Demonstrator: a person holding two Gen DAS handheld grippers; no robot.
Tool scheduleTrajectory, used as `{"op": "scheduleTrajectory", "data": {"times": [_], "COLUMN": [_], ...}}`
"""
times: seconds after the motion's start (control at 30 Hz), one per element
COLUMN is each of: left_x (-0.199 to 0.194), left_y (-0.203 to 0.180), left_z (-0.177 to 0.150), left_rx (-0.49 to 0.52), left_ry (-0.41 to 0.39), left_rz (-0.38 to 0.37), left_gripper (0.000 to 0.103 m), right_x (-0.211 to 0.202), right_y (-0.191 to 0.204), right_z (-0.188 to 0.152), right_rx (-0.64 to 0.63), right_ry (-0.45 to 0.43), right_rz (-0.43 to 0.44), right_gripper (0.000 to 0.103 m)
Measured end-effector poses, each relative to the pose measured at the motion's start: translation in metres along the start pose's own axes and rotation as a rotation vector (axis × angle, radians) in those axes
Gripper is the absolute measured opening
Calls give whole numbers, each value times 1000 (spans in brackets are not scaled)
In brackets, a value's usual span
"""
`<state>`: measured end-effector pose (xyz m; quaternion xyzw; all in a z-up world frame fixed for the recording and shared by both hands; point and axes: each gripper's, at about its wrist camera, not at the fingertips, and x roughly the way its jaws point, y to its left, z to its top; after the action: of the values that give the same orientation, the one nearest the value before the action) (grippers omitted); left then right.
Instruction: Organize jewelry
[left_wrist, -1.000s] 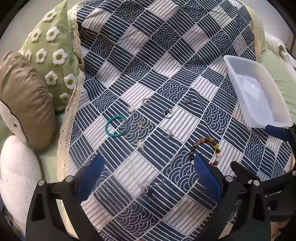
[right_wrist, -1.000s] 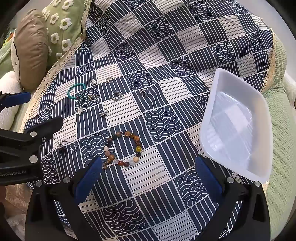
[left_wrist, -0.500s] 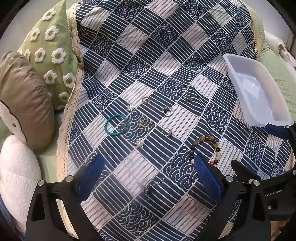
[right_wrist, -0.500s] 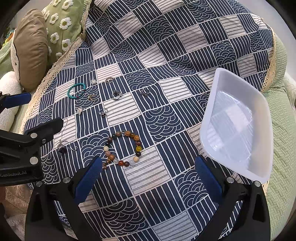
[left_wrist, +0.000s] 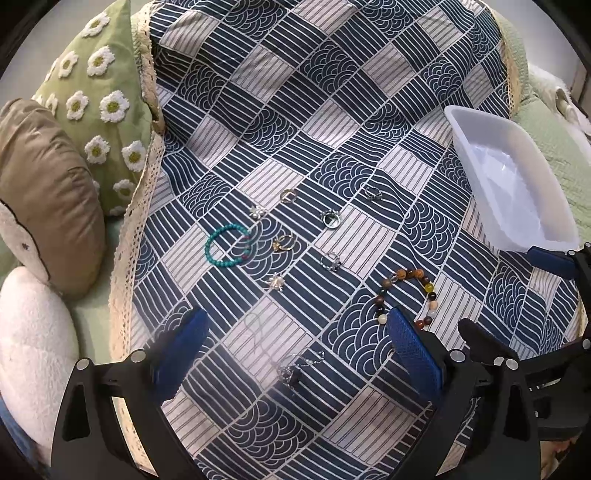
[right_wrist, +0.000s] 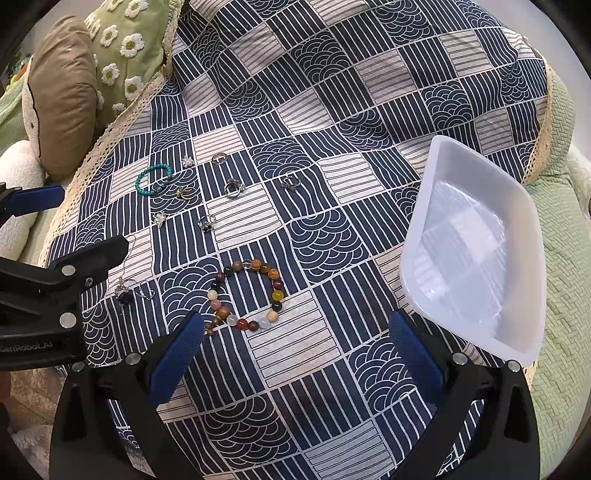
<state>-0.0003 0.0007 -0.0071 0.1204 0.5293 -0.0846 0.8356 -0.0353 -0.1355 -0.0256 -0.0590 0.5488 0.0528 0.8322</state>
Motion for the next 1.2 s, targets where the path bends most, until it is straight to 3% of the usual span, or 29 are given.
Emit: {"op": "scheduleTrajectory", "data": {"times": [1.2], "left_x": [0], "left_y": [1], "left_z": [0], "left_rx": [16], "left_ry": [-5], "left_rz": [-3], "left_gripper": [93], "right_x": [9], "right_y": [-1], "right_z": [1], "right_rx": [-19], "right_ry": [28], "right_rz": [-22], "right_gripper": [99]}}
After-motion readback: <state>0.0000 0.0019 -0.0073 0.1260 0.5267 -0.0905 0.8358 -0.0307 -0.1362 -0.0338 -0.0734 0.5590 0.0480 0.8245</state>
